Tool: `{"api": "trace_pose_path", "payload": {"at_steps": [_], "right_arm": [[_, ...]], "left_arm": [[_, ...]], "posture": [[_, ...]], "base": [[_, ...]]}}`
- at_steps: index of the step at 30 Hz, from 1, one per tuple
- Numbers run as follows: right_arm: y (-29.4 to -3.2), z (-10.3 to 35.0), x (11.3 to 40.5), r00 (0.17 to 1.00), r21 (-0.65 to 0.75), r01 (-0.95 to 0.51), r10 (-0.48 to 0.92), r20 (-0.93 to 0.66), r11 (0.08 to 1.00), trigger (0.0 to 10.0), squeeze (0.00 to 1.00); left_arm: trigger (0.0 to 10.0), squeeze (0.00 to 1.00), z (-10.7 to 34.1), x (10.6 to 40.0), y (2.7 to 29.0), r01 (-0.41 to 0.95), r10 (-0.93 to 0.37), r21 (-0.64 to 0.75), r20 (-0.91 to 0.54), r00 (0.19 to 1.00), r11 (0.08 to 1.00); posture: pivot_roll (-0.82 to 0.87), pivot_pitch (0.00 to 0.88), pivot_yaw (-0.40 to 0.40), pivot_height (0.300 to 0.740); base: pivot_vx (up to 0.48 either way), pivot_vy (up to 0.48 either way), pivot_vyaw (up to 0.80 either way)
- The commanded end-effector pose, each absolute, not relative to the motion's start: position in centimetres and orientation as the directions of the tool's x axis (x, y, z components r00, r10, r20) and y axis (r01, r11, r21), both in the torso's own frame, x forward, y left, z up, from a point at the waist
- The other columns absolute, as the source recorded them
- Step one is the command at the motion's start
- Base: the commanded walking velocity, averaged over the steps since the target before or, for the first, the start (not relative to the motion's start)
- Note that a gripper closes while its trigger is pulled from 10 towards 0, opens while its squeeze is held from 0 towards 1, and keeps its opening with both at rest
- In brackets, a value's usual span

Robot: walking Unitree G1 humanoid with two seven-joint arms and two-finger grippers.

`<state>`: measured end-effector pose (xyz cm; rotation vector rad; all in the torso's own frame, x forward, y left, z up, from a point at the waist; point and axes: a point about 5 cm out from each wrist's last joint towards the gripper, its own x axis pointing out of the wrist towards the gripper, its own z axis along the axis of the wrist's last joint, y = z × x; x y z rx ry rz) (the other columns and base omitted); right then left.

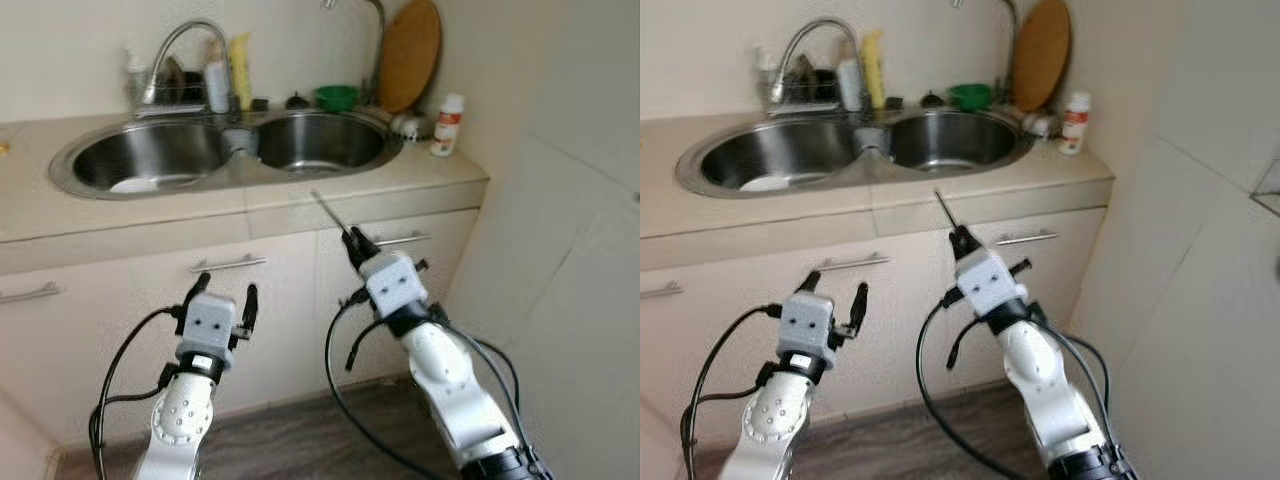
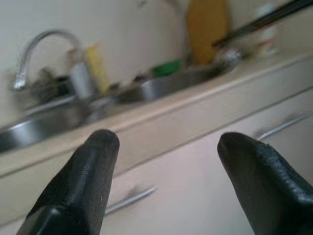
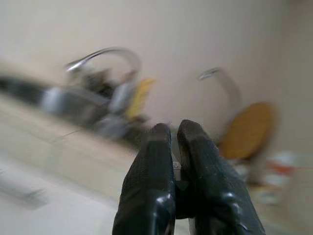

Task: Kitchen organization

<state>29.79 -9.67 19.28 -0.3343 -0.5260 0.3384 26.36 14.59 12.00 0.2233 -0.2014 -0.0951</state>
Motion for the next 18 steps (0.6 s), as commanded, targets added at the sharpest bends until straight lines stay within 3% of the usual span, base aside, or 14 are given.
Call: {"api": "trace_pose_path", "payload": {"at_steps": [1,11,16,18], "right_arm": [[-9.7,21.0,29.8,0.790,-0.375,-0.212,0.384,0.478,0.902,10.0,0.00],[-8.5,21.7,29.5,0.760,-0.399,-0.254,0.437,0.480,0.881,10.0,0.00],[-8.1,21.4,29.3,0.758,-0.411,-0.273,0.457,0.465,0.870,10.0,0.00],[-8.0,21.4,29.3,0.760,-0.392,-0.284,0.455,0.464,0.875,10.0,0.00]], "left_arm": [[10.0,0.00,12.4,26.4,14.2,0.086,-0.134,0.241,0.192,0.972,0.967],[10.0,0.00,13.3,26.8,14.4,0.068,-0.122,0.240,0.216,0.969,0.968],[10.0,0.00,13.9,27.1,14.3,0.061,-0.118,0.239,0.232,0.965,0.969],[10.0,0.00,14.1,27.1,14.3,0.059,-0.117,0.239,0.238,0.964,0.969]], "posture": [[-0.03,0.000,0.008,0.740],[-0.03,0.000,0.005,0.740],[-0.03,0.000,0.006,0.740],[-0.03,0.000,0.006,0.740]], "base": [[0.300,0.000,0.00],[0.301,0.000,0.00],[0.302,0.000,0.80],[0.300,0.000,0.00]]}}
